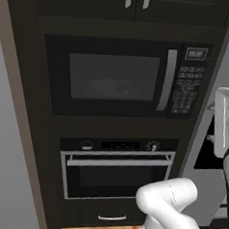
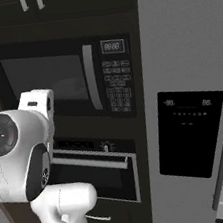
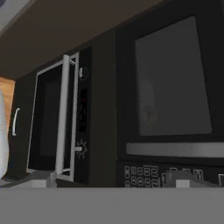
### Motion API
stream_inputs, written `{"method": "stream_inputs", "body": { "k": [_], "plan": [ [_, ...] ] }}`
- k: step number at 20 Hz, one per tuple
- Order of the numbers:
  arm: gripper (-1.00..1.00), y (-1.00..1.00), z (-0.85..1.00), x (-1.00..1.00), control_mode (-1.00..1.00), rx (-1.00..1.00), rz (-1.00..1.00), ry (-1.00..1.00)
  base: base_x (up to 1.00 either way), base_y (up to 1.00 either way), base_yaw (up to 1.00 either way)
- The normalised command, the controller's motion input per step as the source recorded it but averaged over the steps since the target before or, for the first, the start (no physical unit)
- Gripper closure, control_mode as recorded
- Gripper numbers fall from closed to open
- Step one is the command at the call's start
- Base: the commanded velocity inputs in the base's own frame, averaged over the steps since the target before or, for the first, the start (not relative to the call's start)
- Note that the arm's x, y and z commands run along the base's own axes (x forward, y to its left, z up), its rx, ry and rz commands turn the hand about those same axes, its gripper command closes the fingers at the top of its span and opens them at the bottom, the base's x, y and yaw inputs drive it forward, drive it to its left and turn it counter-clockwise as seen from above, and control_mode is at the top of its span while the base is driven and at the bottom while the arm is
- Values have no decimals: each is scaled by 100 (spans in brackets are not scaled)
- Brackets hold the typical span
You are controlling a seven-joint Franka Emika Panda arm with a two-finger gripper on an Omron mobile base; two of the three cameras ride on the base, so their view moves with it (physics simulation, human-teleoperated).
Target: Transport the chicken drumstick from the fridge to the microwave and turn on the microwave.
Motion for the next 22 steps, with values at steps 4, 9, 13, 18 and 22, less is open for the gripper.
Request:
{"method": "stream_inputs", "body": {
  "k": [4, 9, 13, 18, 22],
  "plan": [
    [-100, -41, -25, -26, -100, 0, 1, -35, 0, 0, 0],
    [-100, -46, -12, -2, -100, 4, 8, -22, 0, 0, 0],
    [-100, -29, -29, 1, -100, 1, 8, -10, 0, 0, 0],
    [-100, -9, -49, 21, -100, 0, 6, 0, 0, 0, 0],
    [-100, 0, -52, 31, -100, 0, 7, 0, 0, 0, 0]
  ]
}}
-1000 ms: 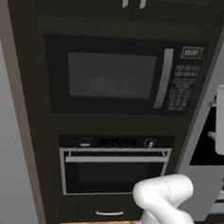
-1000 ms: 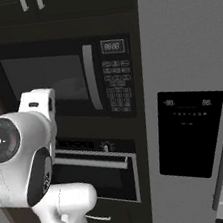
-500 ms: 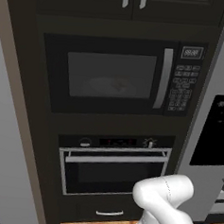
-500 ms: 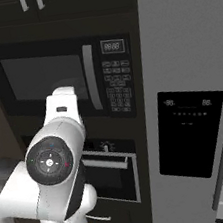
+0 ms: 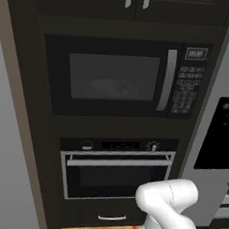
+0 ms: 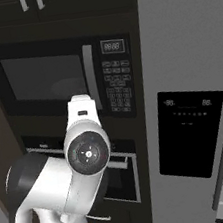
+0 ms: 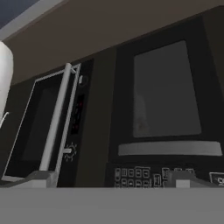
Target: Transport the chicken drumstick from the fridge to the microwave and turn on the microwave.
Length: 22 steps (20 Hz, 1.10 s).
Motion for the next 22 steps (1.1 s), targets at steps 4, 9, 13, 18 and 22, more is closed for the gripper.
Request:
{"method": "stream_inputs", "body": {
  "k": [4, 9, 13, 18, 22],
  "plan": [
    [-100, 0, -49, 47, -100, 0, 5, -2, 0, 0, 0],
    [-100, 0, -47, 45, -100, 0, 4, -3, 0, 0, 0],
    [-100, 0, -36, 36, -100, 0, 3, -4, 0, 0, 0],
    [-100, 0, -26, 33, -100, 0, 2, -4, 0, 0, 0],
    [100, 0, -11, 37, -100, 0, 0, -2, 0, 0, 0]
  ]
}}
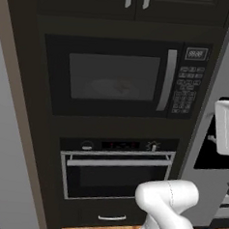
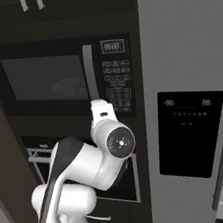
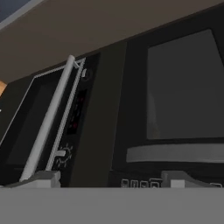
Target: Transport the chicken drumstick from the fridge to the microwave and turn on the microwave.
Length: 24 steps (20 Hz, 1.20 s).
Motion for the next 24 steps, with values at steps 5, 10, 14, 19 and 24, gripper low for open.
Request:
{"method": "stream_inputs", "body": {
  "k": [5, 10, 14, 19, 24],
  "plan": [
    [100, -2, -1, 23, -100, 0, 0, 0, 0, 0, 0],
    [100, -13, -3, 12, -100, 0, 0, 0, 0, 0, 0],
    [100, -16, -8, 15, -100, 0, 0, -2, 0, 0, 0],
    [100, -5, -16, 25, -100, 0, 0, -3, 0, 0, 0],
    [100, 0, -12, 28, -100, 0, 0, -3, 0, 0, 0]
  ]
}}
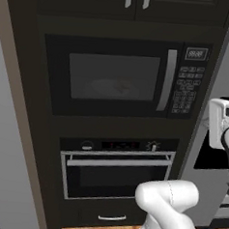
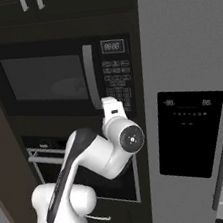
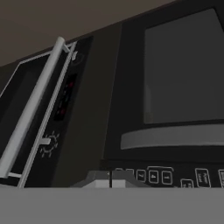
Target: Transport the chicken drumstick from the fridge to the microwave and turn on the microwave.
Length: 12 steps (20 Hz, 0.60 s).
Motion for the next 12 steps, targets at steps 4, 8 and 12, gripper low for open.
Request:
{"method": "stream_inputs", "body": {
  "k": [4, 8, 12],
  "plan": [
    [100, 0, -7, 28, -100, 0, 0, -2, 0, 0, 0],
    [100, 0, -4, 32, -100, 0, 0, 0, 0, 0, 0],
    [100, -2, -3, 31, -100, 0, 0, 0, 0, 0, 0]
  ]
}}
